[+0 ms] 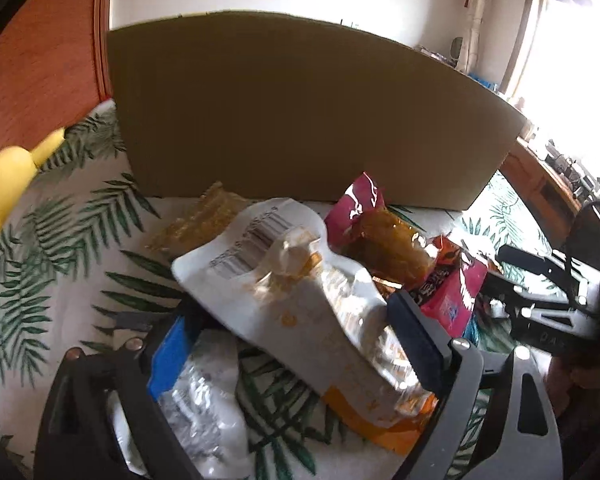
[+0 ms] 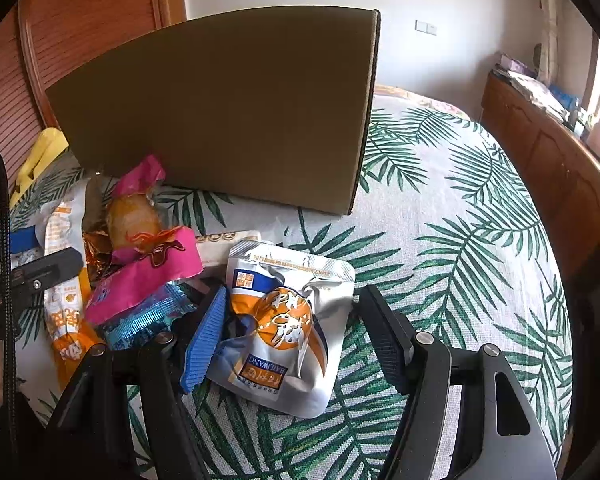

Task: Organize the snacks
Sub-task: 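Return the left gripper to the pile and grasp an orange-white packet, then lower the right gripper onto the silver-orange pouch and close it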

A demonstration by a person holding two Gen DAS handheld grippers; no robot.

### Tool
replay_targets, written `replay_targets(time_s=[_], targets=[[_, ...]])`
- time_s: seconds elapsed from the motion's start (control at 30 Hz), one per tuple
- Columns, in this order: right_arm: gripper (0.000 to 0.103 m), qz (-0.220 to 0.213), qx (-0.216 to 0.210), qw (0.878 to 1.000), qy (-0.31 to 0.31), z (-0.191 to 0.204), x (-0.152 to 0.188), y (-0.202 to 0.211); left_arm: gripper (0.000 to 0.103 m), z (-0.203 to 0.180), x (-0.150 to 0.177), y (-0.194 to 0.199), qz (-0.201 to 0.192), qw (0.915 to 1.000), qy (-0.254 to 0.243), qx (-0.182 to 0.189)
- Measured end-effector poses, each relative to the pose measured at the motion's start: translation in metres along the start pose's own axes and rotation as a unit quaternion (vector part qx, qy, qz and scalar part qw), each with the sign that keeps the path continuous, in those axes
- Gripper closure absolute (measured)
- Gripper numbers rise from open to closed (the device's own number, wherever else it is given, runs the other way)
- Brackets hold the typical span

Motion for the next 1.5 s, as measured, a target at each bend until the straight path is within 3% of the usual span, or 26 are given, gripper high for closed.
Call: replay_targets(time_s=[0.17,0.3,0.4,0.6,0.73,1.5], targets=[[0.034,0.000,0.004,1.000,0.003,0.001,0.000,0.000,0.015,0.004,-0.009,-0.006,0.002,0.9999,0.014,0.004],[0.034,0.000,0.003,1.000,0.001,0.001,0.000,0.000,0.044,0.006,-0.008,0.000,-0.009,0.9996,0.021,0.015],[0.034,0.000,0.003,1.000,-0.001,0.000,0.000,0.000,0.058,0.008,-0.007,0.007,-0.019,0.9987,0.032,0.034],[0.034,0.000,0.002,1.000,-0.002,-0.001,0.000,-0.001,0.070,0.017,-0.007,0.030,-0.052,0.9947,0.056,0.069],[0.034,0.000,0.001,1.000,-0.003,-0.001,0.000,-0.001,0.080,0.013,-0.011,0.045,-0.068,0.9947,0.032,0.070],[0.033,0.022,0.003,1.000,0.008,-0.014,0.007,0.003,0.084,-0.021,-0.032,0.083,-0.103,0.9886,-0.042,0.101]])
Point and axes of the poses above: each gripper's, at about its wrist camera, not at the fingertips, and y roughly against the way its jaws point, z to its left, x to its underside, the point moved 6 cm from there along -y, roughly the way its jaws point, and after that the axes turned 11 degrees about x, right-handed, at the moved point
